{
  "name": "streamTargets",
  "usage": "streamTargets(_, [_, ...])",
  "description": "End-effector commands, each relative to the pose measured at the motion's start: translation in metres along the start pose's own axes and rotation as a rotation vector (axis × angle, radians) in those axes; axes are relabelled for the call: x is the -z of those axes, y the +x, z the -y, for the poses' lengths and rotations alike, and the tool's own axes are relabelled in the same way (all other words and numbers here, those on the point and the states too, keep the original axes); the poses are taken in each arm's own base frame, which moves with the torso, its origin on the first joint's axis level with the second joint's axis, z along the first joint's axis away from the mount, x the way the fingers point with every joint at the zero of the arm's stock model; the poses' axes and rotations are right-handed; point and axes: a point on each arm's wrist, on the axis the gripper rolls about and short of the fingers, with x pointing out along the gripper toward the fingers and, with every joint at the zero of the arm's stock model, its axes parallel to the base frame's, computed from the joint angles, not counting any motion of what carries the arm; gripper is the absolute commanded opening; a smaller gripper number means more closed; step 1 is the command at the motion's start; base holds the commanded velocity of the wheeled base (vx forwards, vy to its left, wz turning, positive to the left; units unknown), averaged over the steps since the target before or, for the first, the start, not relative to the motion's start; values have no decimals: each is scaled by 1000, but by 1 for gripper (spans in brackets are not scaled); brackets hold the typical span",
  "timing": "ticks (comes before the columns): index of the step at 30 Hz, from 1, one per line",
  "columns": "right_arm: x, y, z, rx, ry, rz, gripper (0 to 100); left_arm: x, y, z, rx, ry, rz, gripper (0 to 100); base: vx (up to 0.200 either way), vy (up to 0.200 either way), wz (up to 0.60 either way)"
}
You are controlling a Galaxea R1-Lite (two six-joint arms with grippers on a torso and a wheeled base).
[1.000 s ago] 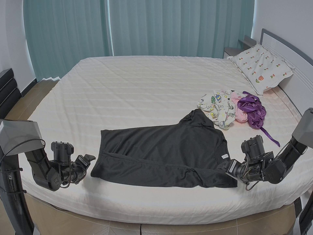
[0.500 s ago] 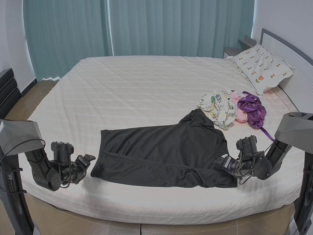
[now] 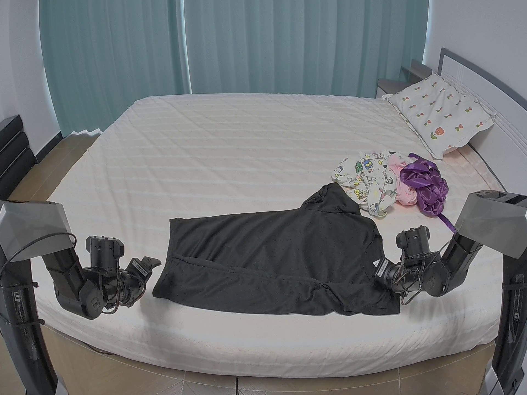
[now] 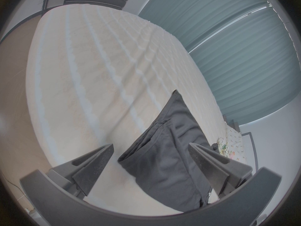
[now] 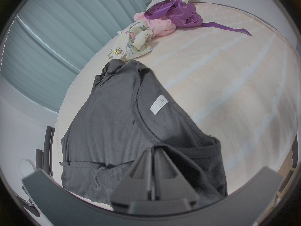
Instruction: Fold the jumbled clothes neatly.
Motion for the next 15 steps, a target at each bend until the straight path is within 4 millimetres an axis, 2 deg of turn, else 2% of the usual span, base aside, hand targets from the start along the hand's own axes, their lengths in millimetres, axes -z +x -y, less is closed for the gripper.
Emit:
streamTargets(1, [-7,1,7,14,27,15,0,-11,2,10,41,-3,40,100,0,0,0])
streamTargets(5, [-14,-3,10,-1,44,43,0,-23,1,24,84,-3,73,100,0,0,0])
streamTargets(8, [-12,-3,10,-8,42,47,0,-28,5,34,101,10,77,100,0,0,0])
streamTargets(10, [-8,-5,9,-19,37,51,0,-36,16,53,94,63,26,100,0,0,0])
streamTargets(15, [-4,-7,12,-26,36,57,0,-34,24,68,93,183,-165,100,0,0,0])
